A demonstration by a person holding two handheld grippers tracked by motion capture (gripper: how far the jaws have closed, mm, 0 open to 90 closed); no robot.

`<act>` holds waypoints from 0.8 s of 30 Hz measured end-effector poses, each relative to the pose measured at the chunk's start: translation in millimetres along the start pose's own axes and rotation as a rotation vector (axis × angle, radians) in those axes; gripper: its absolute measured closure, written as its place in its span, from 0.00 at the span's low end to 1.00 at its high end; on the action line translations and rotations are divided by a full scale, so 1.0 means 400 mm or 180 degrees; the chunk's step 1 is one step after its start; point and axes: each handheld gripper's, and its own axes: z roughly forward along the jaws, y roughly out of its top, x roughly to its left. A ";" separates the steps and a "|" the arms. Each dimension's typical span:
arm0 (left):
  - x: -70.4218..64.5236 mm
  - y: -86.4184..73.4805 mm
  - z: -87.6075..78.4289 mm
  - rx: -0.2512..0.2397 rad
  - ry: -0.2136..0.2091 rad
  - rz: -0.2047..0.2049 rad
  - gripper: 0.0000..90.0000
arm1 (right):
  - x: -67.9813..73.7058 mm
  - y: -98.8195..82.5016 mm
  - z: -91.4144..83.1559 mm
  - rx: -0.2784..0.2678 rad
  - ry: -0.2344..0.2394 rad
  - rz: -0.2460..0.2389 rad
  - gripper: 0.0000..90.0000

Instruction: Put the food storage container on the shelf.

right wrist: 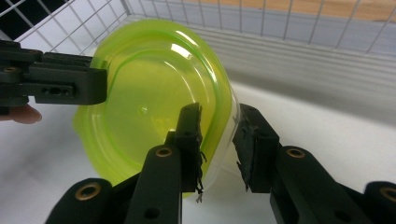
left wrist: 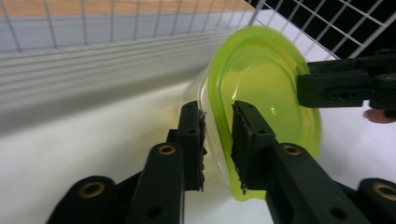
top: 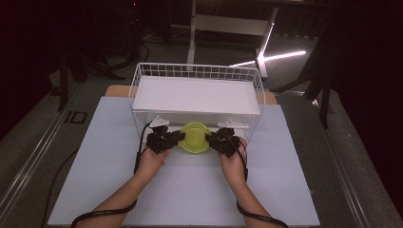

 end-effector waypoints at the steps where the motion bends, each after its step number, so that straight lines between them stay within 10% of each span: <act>1: 0.003 0.000 0.002 -0.0025 0.0004 -0.0023 0.81 | 0.000 0.001 0.002 -0.0007 -0.0015 0.0006 0.79; 6: 0.002 0.001 0.013 -0.0114 0.0232 0.0067 0.72 | -0.002 0.011 0.016 -0.0046 -0.0115 0.0022 0.73; 24: 0.001 -0.013 -0.034 -0.0314 0.0176 0.0002 0.64 | 0.020 0.011 -0.023 -0.0210 -0.0008 -0.0071 0.61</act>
